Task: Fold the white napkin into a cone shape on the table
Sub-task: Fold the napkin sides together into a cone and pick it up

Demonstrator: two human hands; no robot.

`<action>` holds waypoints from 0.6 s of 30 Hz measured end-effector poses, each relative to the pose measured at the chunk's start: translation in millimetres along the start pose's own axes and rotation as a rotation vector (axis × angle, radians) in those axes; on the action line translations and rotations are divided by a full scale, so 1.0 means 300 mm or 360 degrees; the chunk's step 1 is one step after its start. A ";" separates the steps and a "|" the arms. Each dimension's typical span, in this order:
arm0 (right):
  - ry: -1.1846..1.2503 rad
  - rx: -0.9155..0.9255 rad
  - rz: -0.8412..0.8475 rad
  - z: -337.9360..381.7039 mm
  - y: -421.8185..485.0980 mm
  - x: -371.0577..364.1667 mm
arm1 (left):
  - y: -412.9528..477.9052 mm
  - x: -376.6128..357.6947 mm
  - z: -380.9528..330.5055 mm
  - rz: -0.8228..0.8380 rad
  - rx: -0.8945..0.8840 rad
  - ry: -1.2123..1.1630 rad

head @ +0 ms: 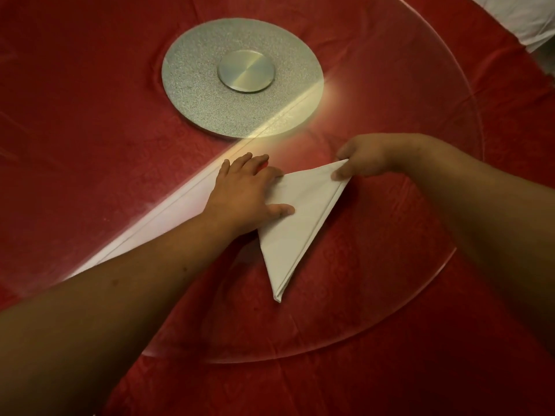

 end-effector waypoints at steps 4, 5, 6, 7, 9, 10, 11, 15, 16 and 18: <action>-0.0217 0.0058 -0.0162 0.015 -0.011 0.009 | 0.020 0.033 -0.060 0.0019 -0.0102 0.0073; -0.0295 0.0085 -0.0240 0.024 -0.017 0.013 | 0.029 0.044 -0.086 0.0016 -0.0138 0.0108; -0.0400 0.0115 -0.0320 0.038 -0.025 0.012 | 0.040 0.052 -0.112 0.0024 -0.0162 0.0144; -0.0513 0.0133 -0.0379 0.050 -0.032 0.009 | 0.052 0.055 -0.135 0.0045 -0.0170 0.0170; -0.0640 0.0150 -0.0438 0.063 -0.040 0.009 | 0.075 0.054 -0.165 0.0104 -0.0146 0.0190; -0.0668 0.0167 -0.0446 0.070 -0.044 0.012 | 0.085 0.052 -0.172 0.0129 -0.0127 0.0181; -0.0689 0.0194 -0.0447 0.077 -0.047 0.016 | 0.093 0.053 -0.174 0.0148 -0.0107 0.0161; -0.0604 0.0222 -0.0383 0.074 -0.044 0.030 | 0.114 0.062 -0.145 0.0144 -0.0040 -0.0006; -0.0571 0.0203 -0.0355 0.064 -0.037 0.032 | 0.117 0.063 -0.134 0.0131 -0.0026 -0.0060; -0.0515 0.0176 -0.0300 0.048 -0.024 0.032 | 0.122 0.061 -0.113 0.0113 0.0011 -0.0154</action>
Point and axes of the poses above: each hand's wrist, its own y-axis towards the middle knuckle, its own x-axis out of the back of the hand, z = x × y, the point moved 10 cm from there along y, towards the middle knuckle, and after that the axes turned 14 degrees about z, right-handed, at the moved point
